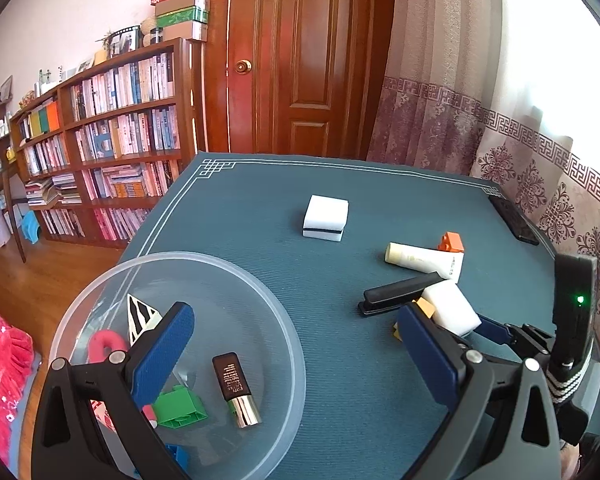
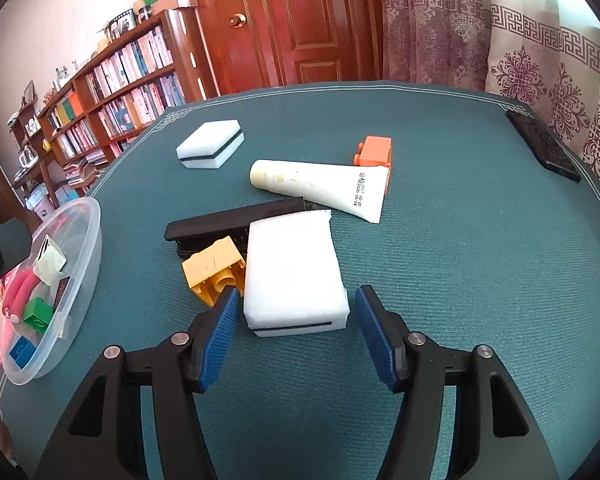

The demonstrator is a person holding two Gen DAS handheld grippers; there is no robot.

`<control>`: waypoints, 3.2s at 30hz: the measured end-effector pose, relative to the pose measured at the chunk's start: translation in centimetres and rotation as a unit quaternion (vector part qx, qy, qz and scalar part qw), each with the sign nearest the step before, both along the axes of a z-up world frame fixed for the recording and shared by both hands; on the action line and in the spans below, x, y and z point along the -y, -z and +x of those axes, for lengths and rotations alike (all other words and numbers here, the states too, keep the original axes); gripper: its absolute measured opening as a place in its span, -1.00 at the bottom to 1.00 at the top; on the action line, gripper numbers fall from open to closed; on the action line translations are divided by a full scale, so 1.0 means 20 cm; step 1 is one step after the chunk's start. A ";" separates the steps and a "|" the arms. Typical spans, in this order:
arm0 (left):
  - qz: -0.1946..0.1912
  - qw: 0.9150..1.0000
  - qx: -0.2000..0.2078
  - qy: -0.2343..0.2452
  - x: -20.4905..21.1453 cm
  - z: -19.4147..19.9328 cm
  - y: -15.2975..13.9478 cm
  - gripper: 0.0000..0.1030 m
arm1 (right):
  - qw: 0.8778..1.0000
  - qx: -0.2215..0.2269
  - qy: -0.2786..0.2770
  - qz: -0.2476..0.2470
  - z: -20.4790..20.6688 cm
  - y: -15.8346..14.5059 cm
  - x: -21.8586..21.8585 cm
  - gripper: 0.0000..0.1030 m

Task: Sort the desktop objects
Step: 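Grasp the yellow brick with the left tool while the right tool grasps the white sponge block, then carry the yellow brick into the bowl and open the left tool while the right tool carries the sponge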

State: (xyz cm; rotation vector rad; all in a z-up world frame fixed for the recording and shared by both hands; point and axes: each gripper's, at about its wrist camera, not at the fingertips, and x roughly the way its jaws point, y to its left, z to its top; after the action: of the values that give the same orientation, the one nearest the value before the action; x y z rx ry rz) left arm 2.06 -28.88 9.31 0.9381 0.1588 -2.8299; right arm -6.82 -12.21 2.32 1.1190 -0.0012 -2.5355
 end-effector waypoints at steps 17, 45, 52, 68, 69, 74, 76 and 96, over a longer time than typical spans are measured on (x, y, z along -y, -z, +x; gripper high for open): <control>-0.051 0.997 0.024 0.056 -0.29 -0.10 0.08 0.99 | 0.999 -0.014 0.050 -0.003 0.08 -0.03 -0.28 -0.04; -0.085 0.991 0.070 0.081 -0.54 -0.35 0.32 -0.21 | 0.996 -0.021 0.081 -0.038 0.12 -0.04 -0.44 -0.04; -0.053 0.993 0.067 0.079 -0.51 -0.31 0.32 -0.21 | 0.995 -0.023 0.082 -0.041 0.13 -0.03 -0.45 -0.04; -0.038 0.996 0.042 0.065 -0.42 -0.15 0.20 -0.21 | 0.995 -0.039 0.074 -0.047 0.15 -0.05 -0.43 -0.04; -0.037 0.997 0.039 0.062 -0.40 -0.14 0.19 -0.21 | 0.995 -0.040 0.074 -0.046 0.15 -0.05 -0.43 -0.04; -0.033 0.998 0.028 0.045 -0.32 -0.08 0.14 -0.21 | 0.995 -0.047 0.076 -0.045 0.16 -0.06 -0.43 -0.04; -0.031 0.999 0.025 0.037 -0.28 -0.05 0.13 -0.21 | 0.995 -0.049 0.078 -0.043 0.16 -0.06 -0.43 -0.04; -0.003 0.999 0.003 -0.048 0.22 0.17 0.10 -0.21 | 0.996 -0.056 0.074 -0.009 0.28 -0.08 -0.28 -0.04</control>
State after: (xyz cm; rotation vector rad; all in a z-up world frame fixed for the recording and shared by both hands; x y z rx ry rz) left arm 5.41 -33.35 7.40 0.9126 0.1882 -2.7368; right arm -1.17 -6.60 3.87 1.0010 -0.0820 -2.7212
